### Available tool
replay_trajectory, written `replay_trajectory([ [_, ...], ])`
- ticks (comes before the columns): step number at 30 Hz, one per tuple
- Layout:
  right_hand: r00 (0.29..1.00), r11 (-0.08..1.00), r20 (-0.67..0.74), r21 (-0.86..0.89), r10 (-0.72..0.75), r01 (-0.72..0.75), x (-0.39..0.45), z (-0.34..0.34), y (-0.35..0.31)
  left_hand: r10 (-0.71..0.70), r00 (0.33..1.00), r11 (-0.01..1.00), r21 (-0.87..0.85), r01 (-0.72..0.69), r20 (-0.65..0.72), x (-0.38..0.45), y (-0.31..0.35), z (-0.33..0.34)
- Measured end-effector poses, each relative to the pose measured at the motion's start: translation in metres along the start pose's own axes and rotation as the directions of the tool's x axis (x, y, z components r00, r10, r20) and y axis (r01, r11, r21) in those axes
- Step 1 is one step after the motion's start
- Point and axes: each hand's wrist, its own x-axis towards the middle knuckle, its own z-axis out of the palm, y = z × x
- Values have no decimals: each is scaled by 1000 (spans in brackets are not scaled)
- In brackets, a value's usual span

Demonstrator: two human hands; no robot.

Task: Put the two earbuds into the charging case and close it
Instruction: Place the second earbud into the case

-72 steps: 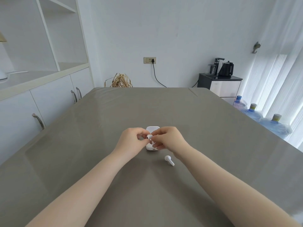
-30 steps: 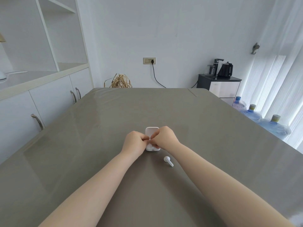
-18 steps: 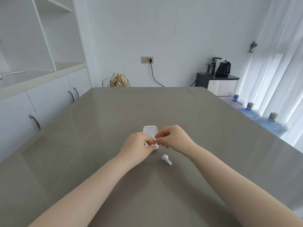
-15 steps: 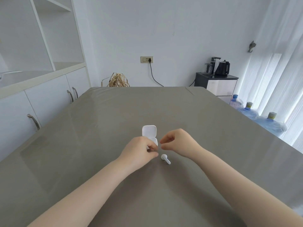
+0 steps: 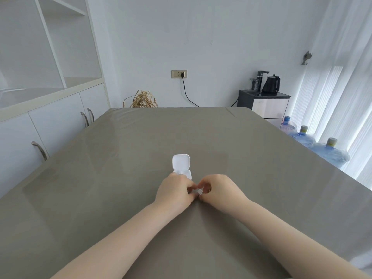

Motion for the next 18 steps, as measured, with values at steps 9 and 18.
replay_trajectory([
  [9, 995, 971, -77, 236, 69, -49, 23, 2, -8, -35, 991, 991, -135, 17, -131, 11, -8, -11],
  [18, 978, 895, -44, 414, 204, -168, 59, 2, -19, -46, 989, 994, -100, 31, -143, 30, -15, -20],
])
